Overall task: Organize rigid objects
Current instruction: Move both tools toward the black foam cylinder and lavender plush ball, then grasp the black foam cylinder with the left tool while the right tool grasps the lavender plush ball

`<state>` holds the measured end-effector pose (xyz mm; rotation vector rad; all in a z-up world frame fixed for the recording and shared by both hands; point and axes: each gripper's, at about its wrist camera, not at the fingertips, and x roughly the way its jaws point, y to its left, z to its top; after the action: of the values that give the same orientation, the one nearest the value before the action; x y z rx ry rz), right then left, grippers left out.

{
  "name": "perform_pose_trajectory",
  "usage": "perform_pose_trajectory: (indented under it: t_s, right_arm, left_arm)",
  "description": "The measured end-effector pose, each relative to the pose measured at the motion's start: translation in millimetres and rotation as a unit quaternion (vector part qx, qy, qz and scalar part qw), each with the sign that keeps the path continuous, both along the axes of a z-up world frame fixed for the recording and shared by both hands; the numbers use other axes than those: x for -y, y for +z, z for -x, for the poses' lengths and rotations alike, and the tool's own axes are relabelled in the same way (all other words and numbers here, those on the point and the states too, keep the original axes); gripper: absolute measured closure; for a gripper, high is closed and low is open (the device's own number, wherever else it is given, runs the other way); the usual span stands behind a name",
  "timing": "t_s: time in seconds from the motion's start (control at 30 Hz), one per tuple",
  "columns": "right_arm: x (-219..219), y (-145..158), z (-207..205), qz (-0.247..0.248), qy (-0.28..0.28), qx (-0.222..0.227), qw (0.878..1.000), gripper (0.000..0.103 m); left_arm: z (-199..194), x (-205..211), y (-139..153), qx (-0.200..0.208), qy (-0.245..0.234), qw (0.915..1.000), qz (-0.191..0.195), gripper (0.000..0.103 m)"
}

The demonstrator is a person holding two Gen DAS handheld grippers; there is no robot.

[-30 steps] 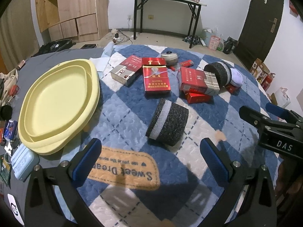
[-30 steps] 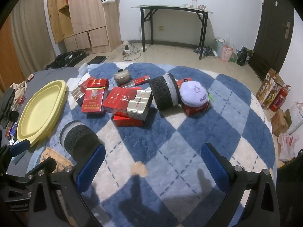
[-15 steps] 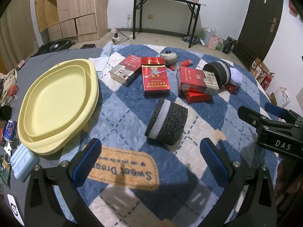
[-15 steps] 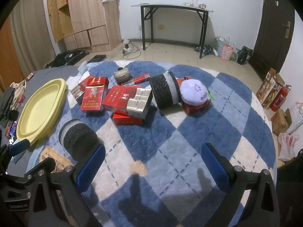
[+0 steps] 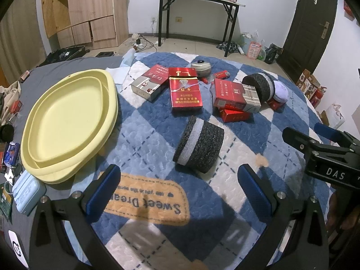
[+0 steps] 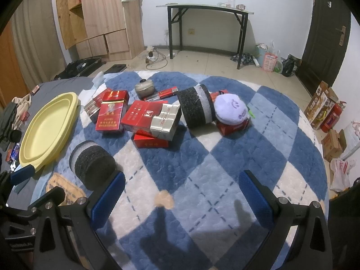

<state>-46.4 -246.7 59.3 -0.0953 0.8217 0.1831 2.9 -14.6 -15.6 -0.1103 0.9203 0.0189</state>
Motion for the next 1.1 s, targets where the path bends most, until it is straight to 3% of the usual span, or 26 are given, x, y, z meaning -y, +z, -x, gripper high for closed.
perform_pose_trajectory:
  t_s: [0.83,1.1]
  right_arm:
    - [-2,-3,-1,0.002,0.003,-0.006,1.000,0.000]
    - [9,6,-7,0.017,-0.006,0.012,1.000,0.000]
  left_arm:
    - [-1,1,-2,-0.002,-0.004,1.0000,0.002,0.000]
    - [-8,-2,-8,-0.007,-0.011,0.9999,0.001,0.000]
